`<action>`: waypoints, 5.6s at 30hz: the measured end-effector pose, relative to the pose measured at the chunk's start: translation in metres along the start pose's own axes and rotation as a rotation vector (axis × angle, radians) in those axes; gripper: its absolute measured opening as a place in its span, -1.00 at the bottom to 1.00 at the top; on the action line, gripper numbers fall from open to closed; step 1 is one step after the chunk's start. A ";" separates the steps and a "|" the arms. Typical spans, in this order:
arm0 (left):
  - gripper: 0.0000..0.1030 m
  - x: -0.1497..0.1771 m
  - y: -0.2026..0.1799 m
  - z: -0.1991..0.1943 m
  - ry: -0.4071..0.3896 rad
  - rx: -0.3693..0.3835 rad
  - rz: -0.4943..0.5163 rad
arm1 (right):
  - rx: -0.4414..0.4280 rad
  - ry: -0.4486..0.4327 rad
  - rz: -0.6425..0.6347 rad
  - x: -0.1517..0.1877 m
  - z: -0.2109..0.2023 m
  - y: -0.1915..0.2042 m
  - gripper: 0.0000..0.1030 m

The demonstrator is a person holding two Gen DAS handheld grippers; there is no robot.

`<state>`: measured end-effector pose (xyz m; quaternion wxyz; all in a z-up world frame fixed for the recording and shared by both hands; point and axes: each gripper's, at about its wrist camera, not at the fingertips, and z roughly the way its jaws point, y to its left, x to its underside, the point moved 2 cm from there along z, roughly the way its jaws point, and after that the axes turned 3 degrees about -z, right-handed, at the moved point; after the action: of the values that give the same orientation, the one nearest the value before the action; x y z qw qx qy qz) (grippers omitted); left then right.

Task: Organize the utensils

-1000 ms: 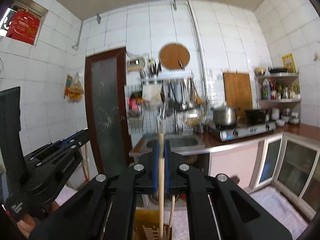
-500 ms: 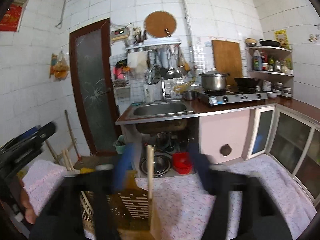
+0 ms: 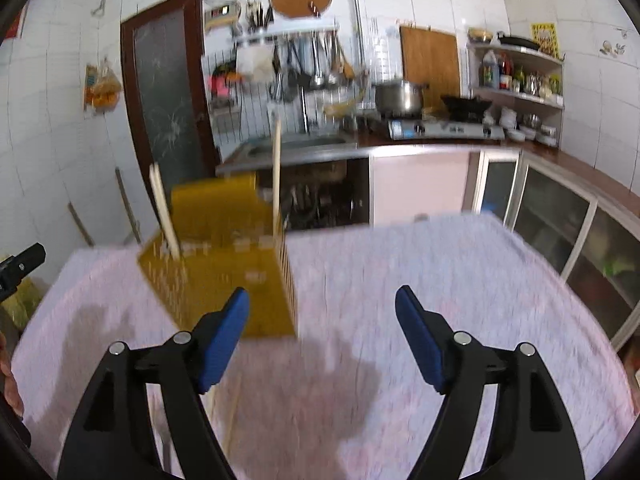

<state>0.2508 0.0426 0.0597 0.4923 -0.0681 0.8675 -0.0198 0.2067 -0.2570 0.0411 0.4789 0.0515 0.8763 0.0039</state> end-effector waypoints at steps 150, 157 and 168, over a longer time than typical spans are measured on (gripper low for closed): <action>-0.58 -0.121 -0.125 -0.051 -0.413 0.223 0.106 | -0.150 -0.612 -0.028 -0.161 -0.050 0.040 -0.89; -0.58 -0.099 -0.127 0.023 -0.324 0.200 0.125 | -0.149 -0.515 -0.028 -0.146 0.025 0.037 -0.88; -0.35 -0.076 -0.101 0.068 -0.147 0.135 0.087 | -0.097 -0.304 -0.044 -0.113 0.055 0.026 -0.72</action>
<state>0.3573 -0.0448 0.0997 0.5585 0.0015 0.8279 -0.0517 0.3160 -0.2442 0.1071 0.6081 0.0090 0.7933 0.0276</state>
